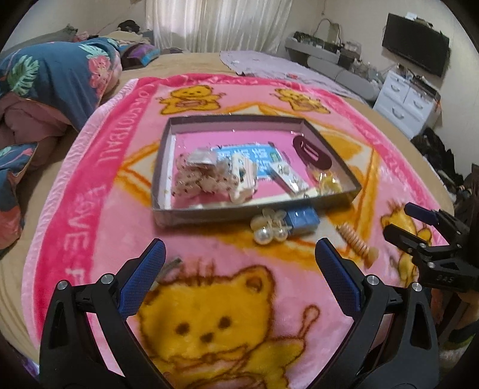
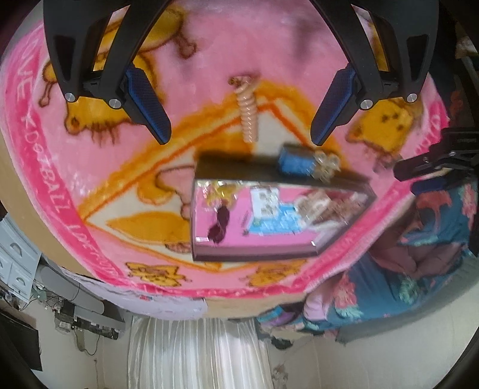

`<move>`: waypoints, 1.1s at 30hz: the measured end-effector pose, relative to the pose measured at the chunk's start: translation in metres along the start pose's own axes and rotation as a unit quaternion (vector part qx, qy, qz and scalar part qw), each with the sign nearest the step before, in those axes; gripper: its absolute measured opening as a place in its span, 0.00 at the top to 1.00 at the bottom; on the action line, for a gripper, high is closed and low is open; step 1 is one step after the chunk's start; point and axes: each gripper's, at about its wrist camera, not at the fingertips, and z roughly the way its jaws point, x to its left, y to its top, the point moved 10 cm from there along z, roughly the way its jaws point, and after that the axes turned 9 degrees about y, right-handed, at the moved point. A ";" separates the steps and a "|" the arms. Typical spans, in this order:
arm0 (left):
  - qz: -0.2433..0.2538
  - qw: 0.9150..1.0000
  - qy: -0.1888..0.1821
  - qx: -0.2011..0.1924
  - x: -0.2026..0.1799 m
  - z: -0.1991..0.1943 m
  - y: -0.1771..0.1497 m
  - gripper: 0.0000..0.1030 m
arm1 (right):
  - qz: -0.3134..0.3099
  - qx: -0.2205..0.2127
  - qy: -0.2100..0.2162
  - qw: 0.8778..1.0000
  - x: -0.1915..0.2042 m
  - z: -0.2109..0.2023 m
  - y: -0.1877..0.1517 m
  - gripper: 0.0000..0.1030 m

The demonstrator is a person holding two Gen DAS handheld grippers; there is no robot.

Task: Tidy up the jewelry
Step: 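Grasp the coiled peach hair tie with the right tool while the left grasps the pearl claw clip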

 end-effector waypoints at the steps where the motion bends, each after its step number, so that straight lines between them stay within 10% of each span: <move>1: 0.003 1.000 0.002 0.002 -0.002 0.003 -0.002 0.09 | -0.001 0.007 -0.001 1.000 -0.001 0.004 -0.003 0.11; 14: 0.026 0.999 0.012 0.022 -0.016 0.034 -0.016 0.09 | 0.019 0.095 0.047 0.994 0.006 0.057 -0.036 0.48; 18: 0.035 0.999 0.008 0.032 -0.021 0.043 -0.018 0.16 | 0.028 0.110 0.080 0.990 0.014 0.059 -0.042 0.75; 26: 0.042 0.998 0.003 0.045 -0.031 0.067 -0.016 0.41 | 0.060 0.097 0.123 0.986 0.016 0.047 -0.036 0.82; 33: 0.027 0.998 -0.012 0.055 -0.035 0.084 -0.014 0.44 | 0.069 0.085 0.133 0.985 0.017 0.042 -0.031 0.82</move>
